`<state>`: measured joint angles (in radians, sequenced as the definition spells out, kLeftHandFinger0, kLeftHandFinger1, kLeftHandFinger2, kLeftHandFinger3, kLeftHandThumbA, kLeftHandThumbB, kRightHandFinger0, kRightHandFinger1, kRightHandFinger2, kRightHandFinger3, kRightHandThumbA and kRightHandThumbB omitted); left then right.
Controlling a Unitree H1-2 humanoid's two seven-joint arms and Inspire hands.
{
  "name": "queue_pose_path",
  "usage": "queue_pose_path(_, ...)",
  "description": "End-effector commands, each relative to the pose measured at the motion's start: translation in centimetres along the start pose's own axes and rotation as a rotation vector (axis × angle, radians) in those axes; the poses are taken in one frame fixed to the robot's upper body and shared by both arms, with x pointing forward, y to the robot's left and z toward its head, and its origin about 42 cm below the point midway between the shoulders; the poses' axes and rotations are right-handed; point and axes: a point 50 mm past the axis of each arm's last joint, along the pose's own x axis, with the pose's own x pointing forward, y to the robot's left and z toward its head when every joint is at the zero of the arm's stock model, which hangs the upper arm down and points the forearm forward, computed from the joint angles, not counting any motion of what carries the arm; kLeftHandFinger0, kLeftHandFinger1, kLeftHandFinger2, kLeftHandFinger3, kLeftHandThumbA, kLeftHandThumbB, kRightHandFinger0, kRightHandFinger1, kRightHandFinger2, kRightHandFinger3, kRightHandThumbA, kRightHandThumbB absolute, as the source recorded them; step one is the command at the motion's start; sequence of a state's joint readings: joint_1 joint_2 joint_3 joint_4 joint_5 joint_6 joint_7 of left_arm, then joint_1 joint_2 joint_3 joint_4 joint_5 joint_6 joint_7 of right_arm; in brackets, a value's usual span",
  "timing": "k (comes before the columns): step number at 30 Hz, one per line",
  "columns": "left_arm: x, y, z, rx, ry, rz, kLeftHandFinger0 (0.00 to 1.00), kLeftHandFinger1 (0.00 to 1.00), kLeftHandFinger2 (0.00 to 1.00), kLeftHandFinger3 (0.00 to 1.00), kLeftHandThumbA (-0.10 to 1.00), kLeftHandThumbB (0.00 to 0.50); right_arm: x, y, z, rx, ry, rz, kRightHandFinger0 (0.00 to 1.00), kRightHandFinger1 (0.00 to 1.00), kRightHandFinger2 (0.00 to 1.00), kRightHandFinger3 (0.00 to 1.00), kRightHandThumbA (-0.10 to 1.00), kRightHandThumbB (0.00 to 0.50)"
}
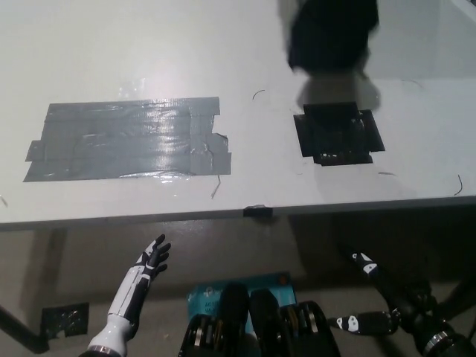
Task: A person hands a black t-shirt to the robot and rhe robot picks it up with its right hand and places it on the black spot on the desk infron tof it
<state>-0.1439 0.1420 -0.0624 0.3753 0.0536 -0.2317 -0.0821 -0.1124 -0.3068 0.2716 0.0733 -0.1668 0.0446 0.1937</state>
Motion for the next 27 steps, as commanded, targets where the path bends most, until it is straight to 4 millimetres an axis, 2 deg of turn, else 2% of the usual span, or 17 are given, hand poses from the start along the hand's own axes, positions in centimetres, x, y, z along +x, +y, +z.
queue_pose_path(1,0.3,0.1,0.8,0.020,-0.059,-0.021,1.00,1.00,1.00,1.00,1.00,0.500,-0.5,-0.4,2.0,0.008,-0.120,-0.074,1.00,1.00,1.00,1.00,1.00,0.258)
queue_pose_path(2,0.3,0.2,0.8,0.020,-0.062,-0.023,1.00,1.00,1.00,1.00,1.00,0.500,-1.0,-0.7,3.0,0.014,-0.176,-0.148,1.00,1.00,1.00,1.00,1.00,0.284)
queue_pose_path(4,0.4,0.3,0.9,0.019,-0.059,-0.022,1.00,1.00,1.00,1.00,1.00,0.500,-2.0,-2.0,6.0,-0.012,-0.302,-0.295,1.00,1.00,1.00,1.00,1.00,0.298)
queue_pose_path(5,0.4,0.4,0.9,0.017,-0.054,-0.021,1.00,1.00,1.00,1.00,1.00,0.500,-2.7,-2.6,7.6,-0.021,-0.348,-0.347,1.00,1.00,1.00,1.00,1.00,0.287)
queue_pose_path(6,0.3,0.4,0.8,0.018,-0.050,-0.020,1.00,1.00,1.00,1.00,1.00,0.500,-3.7,-3.4,9.5,-0.042,-0.411,-0.410,1.00,1.00,1.00,1.00,1.00,0.288)
queue_pose_path(7,0.3,0.4,0.8,0.022,-0.046,-0.019,1.00,1.00,1.00,1.00,1.00,0.500,-5.2,-4.8,12.6,-0.106,-0.492,-0.512,1.00,1.00,1.00,1.00,1.00,0.308)
queue_pose_path(9,0.4,0.4,0.7,0.025,-0.041,-0.017,1.00,1.00,1.00,1.00,1.00,0.500,-6.7,-6.5,15.9,-0.202,-0.574,-0.631,1.00,1.00,1.00,1.00,1.00,0.336)
queue_pose_path(11,0.3,0.3,0.5,0.024,-0.039,-0.017,1.00,1.00,1.00,1.00,1.00,0.500,-7.0,-7.1,17.1,-0.227,-0.589,-0.656,1.00,1.00,1.00,1.00,1.00,0.342)
queue_pose_path(12,0.2,0.2,0.4,0.022,-0.033,-0.023,1.00,1.00,1.00,1.00,1.00,0.500,-7.3,-8.4,18.9,-0.277,-0.609,-0.696,1.00,1.00,1.00,1.00,1.00,0.337)
queue_pose_path(14,-0.2,0.0,0.0,0.025,-0.027,-0.030,1.00,1.00,1.00,1.00,1.00,0.500,-6.1,-10.2,19.9,-0.296,-0.613,-0.719,1.00,1.00,1.00,1.00,1.00,0.339)
queue_pose_path(17,-0.5,-0.1,-0.2,0.017,-0.019,-0.027,1.00,1.00,1.00,1.00,1.00,0.500,-4.4,-11.5,20.6,-0.323,-0.576,-0.745,1.00,1.00,1.00,1.00,1.00,0.343)
queue_pose_path(18,-0.5,-0.1,-0.2,0.016,-0.019,-0.026,1.00,1.00,1.00,1.00,1.00,0.500,-3.8,-11.8,20.8,-0.317,-0.572,-0.746,1.00,1.00,1.00,1.00,1.00,0.299)
queue_pose_path(19,-0.6,-0.1,-0.2,0.017,-0.019,-0.022,1.00,1.00,1.00,1.00,1.00,0.500,-2.3,-12.5,21.2,-0.309,-0.546,-0.761,1.00,1.00,1.00,1.00,1.00,0.337)
queue_pose_path(23,-0.6,-0.1,-0.1,0.011,-0.023,-0.018,1.00,1.00,1.00,1.00,1.00,0.500,1.5,-14.0,21.8,-0.323,-0.476,-0.794,1.00,1.00,1.00,1.00,1.00,0.302)
queue_pose_path(27,-0.5,-0.1,-0.1,0.022,-0.018,-0.022,1.00,1.00,1.00,1.00,1.00,0.500,4.7,-15.5,22.3,-0.345,-0.434,-0.818,1.00,1.00,1.00,1.00,1.00,0.303)
